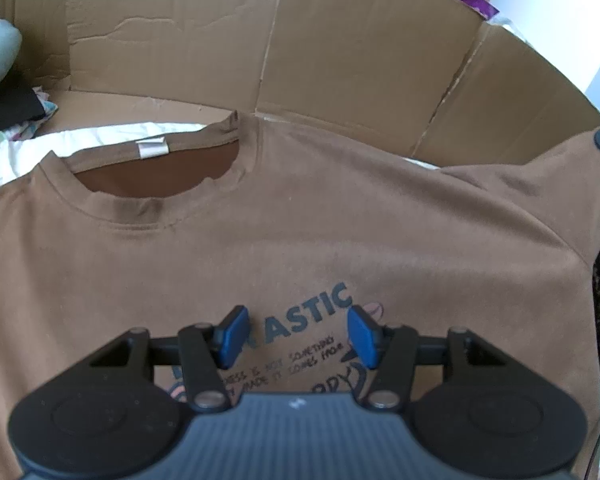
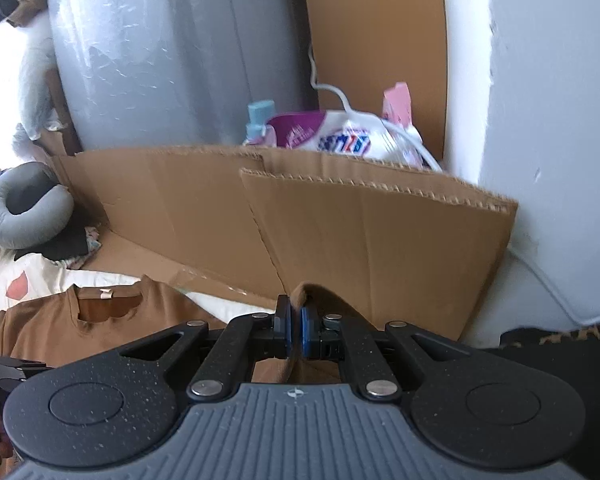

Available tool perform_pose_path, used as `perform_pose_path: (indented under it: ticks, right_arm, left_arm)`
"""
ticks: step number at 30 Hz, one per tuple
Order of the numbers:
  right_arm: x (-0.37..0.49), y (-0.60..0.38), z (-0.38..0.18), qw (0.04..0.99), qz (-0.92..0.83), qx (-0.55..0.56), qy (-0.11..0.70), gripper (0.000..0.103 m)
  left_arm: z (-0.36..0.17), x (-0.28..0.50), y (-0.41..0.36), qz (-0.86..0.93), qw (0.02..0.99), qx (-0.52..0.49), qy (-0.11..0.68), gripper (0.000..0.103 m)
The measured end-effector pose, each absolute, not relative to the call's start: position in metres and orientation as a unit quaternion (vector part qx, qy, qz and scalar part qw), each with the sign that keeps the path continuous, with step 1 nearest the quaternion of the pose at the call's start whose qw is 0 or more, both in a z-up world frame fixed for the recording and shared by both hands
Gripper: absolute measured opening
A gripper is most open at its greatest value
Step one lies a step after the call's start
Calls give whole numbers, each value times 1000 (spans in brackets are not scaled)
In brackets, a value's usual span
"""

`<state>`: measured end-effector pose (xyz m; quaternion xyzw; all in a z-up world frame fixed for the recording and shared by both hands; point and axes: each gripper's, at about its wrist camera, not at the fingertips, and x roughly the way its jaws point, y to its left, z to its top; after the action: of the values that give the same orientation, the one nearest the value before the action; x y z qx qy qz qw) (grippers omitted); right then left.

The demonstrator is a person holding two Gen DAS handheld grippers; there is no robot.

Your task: Fold clothes

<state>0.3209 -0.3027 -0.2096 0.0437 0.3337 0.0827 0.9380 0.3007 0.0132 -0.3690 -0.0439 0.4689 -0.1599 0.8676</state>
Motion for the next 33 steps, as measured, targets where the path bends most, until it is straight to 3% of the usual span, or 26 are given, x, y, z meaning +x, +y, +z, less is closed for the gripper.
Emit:
perform_pose_path:
  ticks: [21,27,31,33]
  right_arm:
    - [273,-290,-308,853,78,52,513,3]
    - [281,-299,-297,863,64,49,499,7]
    - [293,-307,-286,875,56,48,478,23]
    - [303,-313,-284,880,49,55,470,24]
  left_arm:
    - [-373,302,18,-158,868,-50,468,58]
    - [-374,302,22,-158,868,-50,468,58]
    - [-375,302,23,-158,868,-53,467,58]
    - [-374,303,22,-159,869,-54,466,58]
